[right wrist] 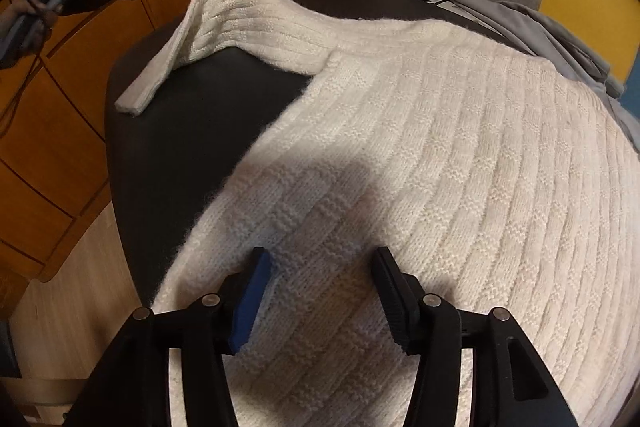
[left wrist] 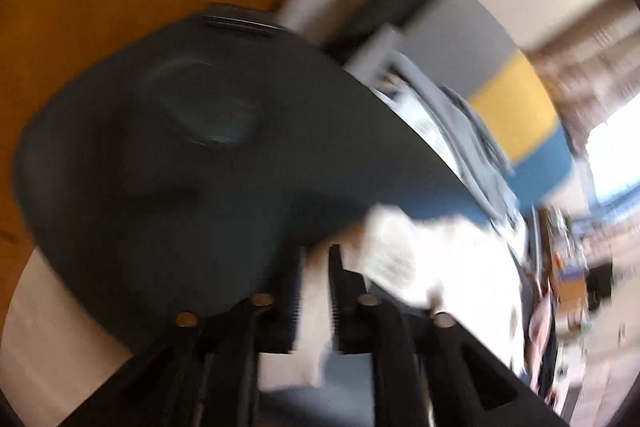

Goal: Fold clothes

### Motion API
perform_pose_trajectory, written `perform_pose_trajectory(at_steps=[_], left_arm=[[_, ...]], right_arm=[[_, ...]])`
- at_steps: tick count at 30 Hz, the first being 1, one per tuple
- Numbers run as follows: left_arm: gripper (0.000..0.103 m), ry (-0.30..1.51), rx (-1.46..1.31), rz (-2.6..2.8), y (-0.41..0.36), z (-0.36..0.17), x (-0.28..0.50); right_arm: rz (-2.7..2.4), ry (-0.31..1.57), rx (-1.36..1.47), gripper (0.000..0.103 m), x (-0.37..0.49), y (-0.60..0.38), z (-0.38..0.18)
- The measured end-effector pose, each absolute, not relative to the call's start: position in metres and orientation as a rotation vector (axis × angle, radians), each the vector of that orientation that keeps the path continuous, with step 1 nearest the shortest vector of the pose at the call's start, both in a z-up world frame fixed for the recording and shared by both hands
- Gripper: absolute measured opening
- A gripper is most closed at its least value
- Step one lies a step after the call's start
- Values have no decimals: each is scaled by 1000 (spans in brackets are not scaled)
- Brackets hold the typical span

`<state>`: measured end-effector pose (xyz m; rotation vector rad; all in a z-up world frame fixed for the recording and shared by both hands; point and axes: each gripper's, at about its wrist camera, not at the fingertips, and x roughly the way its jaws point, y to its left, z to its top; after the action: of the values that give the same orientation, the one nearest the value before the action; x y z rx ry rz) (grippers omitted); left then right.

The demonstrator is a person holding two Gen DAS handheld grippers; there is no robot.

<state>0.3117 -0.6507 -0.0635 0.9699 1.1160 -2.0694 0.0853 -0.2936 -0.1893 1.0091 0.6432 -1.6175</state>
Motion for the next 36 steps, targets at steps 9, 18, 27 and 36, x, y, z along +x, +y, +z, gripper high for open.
perform_pose_trajectory(at_steps=[9, 18, 27, 36], left_arm=[[61, 451, 1237, -2137, -530, -112, 266], [73, 235, 1346, -1960, -527, -178, 266], [23, 1212, 996, -2090, -609, -146, 340], [16, 1478, 787, -1997, -672, -121, 398]], right_arm=[[-1614, 634, 974, 63, 89, -295, -192], [-1614, 636, 956, 64, 91, -294, -193], [-1616, 639, 939, 64, 92, -292, -193], [-1617, 645, 939, 65, 93, -295, -194]])
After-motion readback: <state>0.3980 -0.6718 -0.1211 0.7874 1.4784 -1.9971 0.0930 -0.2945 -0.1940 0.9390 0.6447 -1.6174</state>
